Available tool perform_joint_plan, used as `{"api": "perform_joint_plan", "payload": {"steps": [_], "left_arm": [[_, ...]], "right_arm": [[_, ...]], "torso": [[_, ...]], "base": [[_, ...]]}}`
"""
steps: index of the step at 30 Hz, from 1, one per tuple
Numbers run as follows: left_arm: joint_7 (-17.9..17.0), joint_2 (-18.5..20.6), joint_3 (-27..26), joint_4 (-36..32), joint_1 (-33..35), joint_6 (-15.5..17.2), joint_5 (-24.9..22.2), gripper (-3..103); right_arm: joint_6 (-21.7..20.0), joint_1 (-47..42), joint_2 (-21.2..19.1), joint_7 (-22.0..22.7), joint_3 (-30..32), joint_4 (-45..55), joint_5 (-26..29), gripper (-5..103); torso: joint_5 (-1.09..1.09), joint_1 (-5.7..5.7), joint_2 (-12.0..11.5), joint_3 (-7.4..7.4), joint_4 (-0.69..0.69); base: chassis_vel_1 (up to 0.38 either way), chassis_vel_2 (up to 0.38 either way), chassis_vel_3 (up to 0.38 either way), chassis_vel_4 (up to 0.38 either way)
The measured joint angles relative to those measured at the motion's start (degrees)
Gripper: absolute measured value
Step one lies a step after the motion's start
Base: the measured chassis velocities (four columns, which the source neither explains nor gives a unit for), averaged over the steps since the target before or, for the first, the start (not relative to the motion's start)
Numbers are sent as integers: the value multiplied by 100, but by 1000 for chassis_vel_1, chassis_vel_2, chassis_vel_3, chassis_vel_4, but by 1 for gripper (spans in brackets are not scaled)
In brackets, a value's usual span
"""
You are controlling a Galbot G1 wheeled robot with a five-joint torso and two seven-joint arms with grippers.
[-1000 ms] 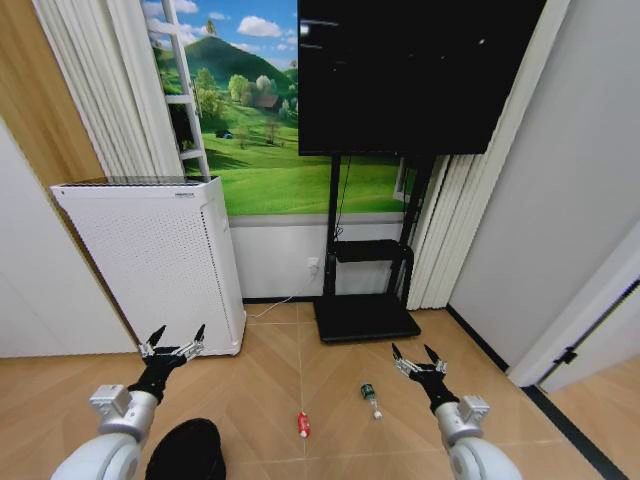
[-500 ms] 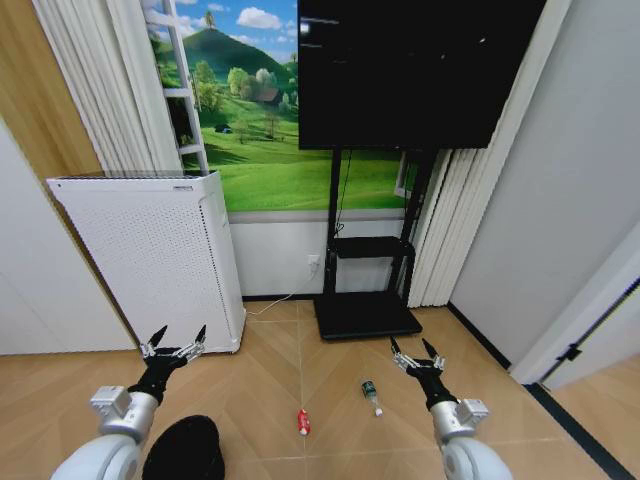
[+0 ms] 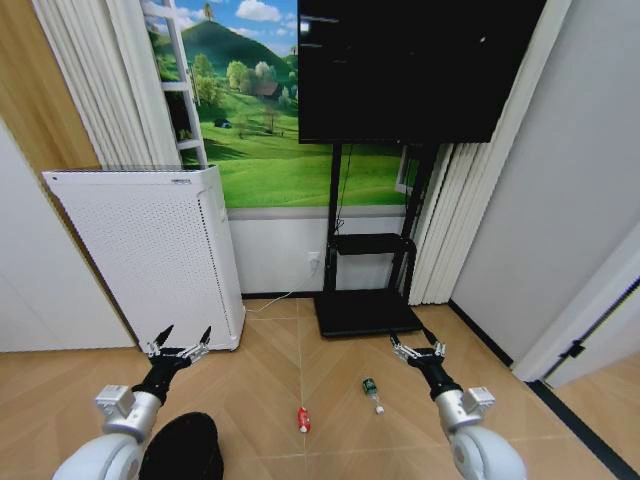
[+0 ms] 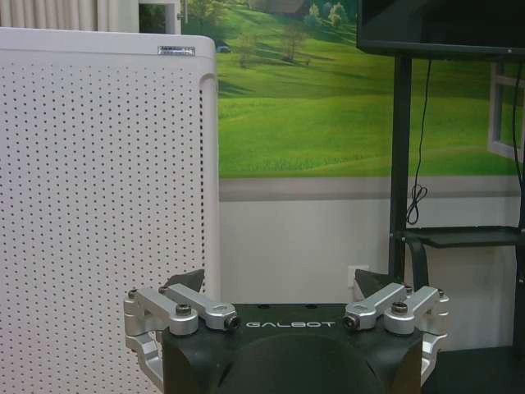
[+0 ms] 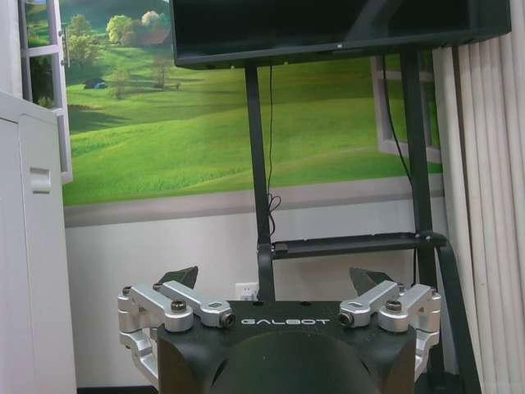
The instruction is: Pick up the trash bin and place the garbage on the floor into it.
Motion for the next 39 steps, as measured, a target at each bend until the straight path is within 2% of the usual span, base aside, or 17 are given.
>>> {"api": "perform_joint_plan", "payload": {"steps": [10,39], "left_arm": [[18,40,-41,6,-7,-6,-23,100],[26,34,-26,74,-55,-24,-30,100]], "right_arm": [[-116,17,11,17,-5,4,-49,100],[-111,-35,66,38,14,-42,-110,100]], "torso": [[0,-88,-228,-141,0],[0,-333,-889,-557,-1]], "base": [[0,0,0,0],[0,0,0,0]]}}
